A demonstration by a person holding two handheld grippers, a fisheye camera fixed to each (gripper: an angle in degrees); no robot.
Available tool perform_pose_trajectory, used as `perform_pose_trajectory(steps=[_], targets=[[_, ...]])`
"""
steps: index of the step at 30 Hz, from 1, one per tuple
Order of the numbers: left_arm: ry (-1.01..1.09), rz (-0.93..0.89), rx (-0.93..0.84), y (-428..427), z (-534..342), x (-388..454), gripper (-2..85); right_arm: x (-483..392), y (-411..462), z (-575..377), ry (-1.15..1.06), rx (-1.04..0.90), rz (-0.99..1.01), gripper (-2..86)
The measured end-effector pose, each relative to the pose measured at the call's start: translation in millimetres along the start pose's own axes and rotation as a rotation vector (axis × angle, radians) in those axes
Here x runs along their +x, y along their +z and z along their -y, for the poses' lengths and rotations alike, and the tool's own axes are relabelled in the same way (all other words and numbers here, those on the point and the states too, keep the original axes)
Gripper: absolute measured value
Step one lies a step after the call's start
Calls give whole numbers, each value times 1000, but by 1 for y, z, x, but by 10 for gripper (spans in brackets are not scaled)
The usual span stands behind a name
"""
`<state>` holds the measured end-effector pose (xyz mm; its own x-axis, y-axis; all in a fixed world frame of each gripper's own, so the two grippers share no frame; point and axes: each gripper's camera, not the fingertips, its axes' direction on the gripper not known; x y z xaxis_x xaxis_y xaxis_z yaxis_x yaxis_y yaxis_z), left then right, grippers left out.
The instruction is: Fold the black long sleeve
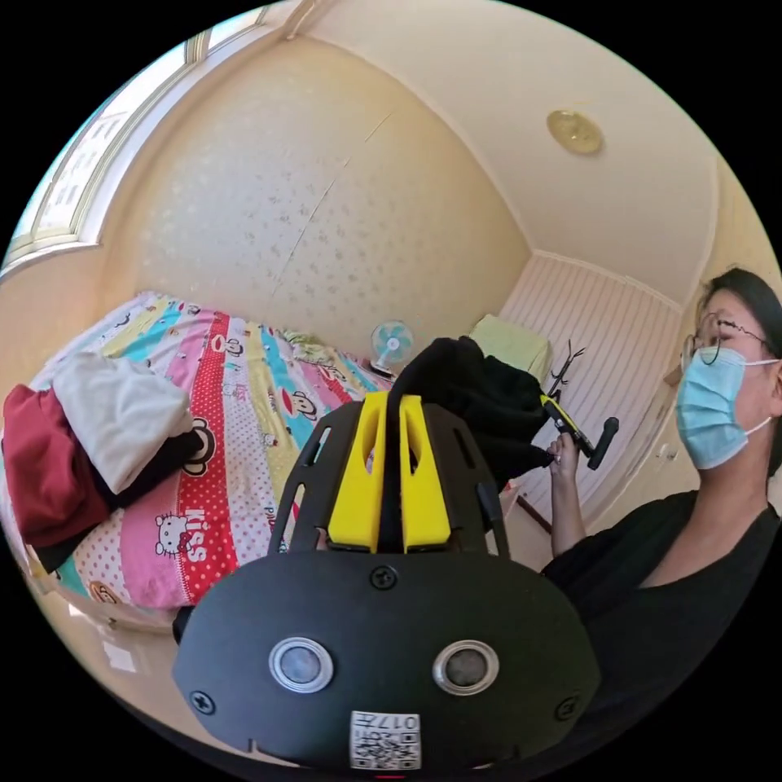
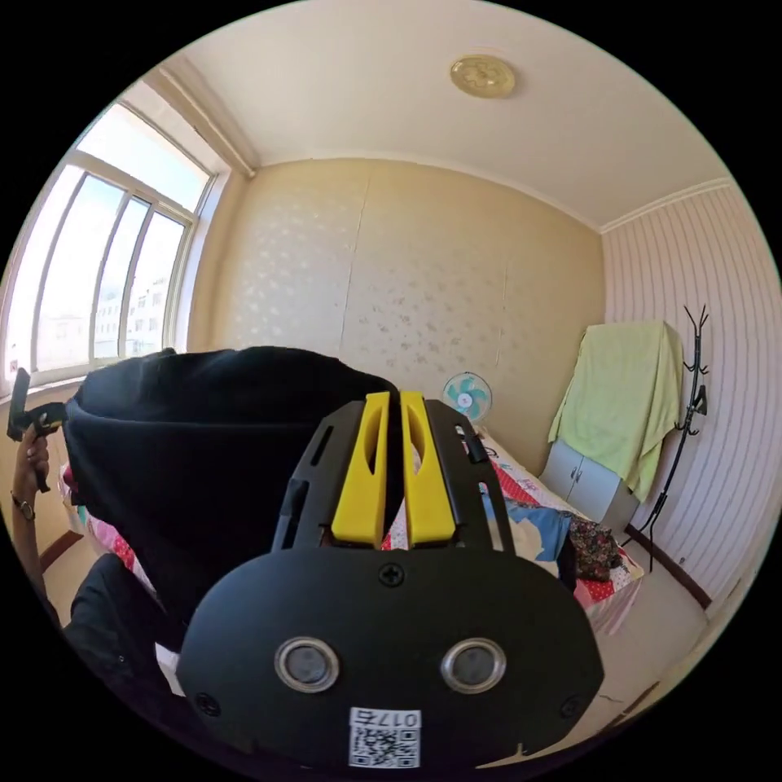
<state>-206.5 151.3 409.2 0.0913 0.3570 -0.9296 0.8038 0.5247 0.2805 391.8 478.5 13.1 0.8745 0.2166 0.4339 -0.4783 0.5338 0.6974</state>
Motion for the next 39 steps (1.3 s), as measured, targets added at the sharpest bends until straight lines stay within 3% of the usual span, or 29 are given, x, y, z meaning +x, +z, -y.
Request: perform_pose_trajectory(steps=[5,11,14,17,19,22,25,26,27,30,32,36,39], targets=[[11,-62,81,-43,11,20,-2,15,-43,18,127,162,18,29],[165,233,375,-110,-4,111,0,11,-112,32,227,447,63,31],[141,240,552,-131,-8,127,1,1,-102,50,195,421,-9,32],[140,289,577,-118,19,119,3,-8,-45,70,150,338,-59,34],[131,308,537,-91,46,97,7,-16,16,86,80,212,-82,37],[54,387,357,-11,103,28,25,-32,171,101,-36,-150,-85,48],[22,631,95,114,139,-73,71,-46,353,56,-66,-506,-15,73],[-55,719,-111,166,136,-122,76,-50,407,22,-38,-693,25,79],[-132,732,-307,205,120,-164,80,-53,424,4,-35,-754,45,82],[-151,579,-466,236,45,-206,90,-74,446,-83,-69,-849,157,102],[-132,586,-540,238,-4,-214,105,-87,437,-159,-116,-949,220,131],[-206,460,-548,204,-88,-215,116,-82,409,-256,4,-1123,351,145],[-312,399,-514,171,-116,-219,118,-61,376,-277,49,-1078,418,61]])
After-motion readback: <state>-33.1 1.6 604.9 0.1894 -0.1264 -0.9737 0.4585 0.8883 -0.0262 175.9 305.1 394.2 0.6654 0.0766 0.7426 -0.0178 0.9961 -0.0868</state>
